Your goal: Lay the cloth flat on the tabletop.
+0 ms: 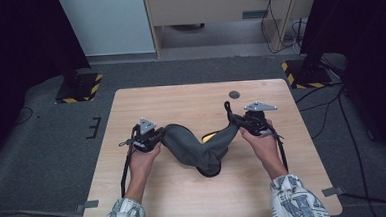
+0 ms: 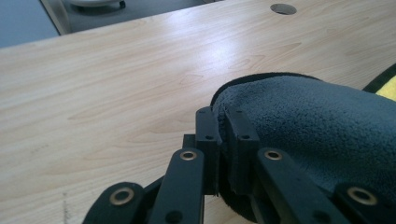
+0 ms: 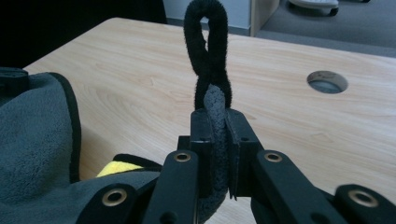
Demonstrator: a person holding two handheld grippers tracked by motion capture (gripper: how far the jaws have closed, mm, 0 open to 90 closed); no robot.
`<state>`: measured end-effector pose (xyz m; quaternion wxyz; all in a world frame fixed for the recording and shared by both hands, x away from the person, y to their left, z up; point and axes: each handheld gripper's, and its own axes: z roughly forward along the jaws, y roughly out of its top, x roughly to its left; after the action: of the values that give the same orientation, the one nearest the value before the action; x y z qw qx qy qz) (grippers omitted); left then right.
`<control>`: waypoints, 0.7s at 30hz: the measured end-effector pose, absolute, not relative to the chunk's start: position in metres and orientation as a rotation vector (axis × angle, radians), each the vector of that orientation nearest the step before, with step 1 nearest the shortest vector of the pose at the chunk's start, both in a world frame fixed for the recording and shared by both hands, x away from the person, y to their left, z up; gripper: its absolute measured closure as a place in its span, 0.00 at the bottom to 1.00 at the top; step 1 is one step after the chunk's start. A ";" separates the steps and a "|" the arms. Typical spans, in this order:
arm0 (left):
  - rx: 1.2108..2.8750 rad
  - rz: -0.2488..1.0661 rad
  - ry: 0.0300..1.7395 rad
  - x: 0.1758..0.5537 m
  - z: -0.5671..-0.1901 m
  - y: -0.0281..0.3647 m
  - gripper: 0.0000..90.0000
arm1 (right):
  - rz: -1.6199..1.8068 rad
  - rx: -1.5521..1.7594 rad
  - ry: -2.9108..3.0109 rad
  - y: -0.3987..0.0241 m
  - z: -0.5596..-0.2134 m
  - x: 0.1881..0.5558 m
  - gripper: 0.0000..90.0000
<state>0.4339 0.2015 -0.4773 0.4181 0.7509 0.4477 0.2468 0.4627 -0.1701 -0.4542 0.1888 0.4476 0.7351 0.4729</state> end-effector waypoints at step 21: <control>1.874 0.670 1.072 0.436 -0.445 0.204 0.95 | 1.348 1.300 1.998 -0.205 -0.442 0.458 0.93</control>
<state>0.4359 0.2041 -0.4446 0.4263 0.7500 0.4289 0.2681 0.4577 -0.2053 -0.4424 0.2001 0.4653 0.7149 0.4821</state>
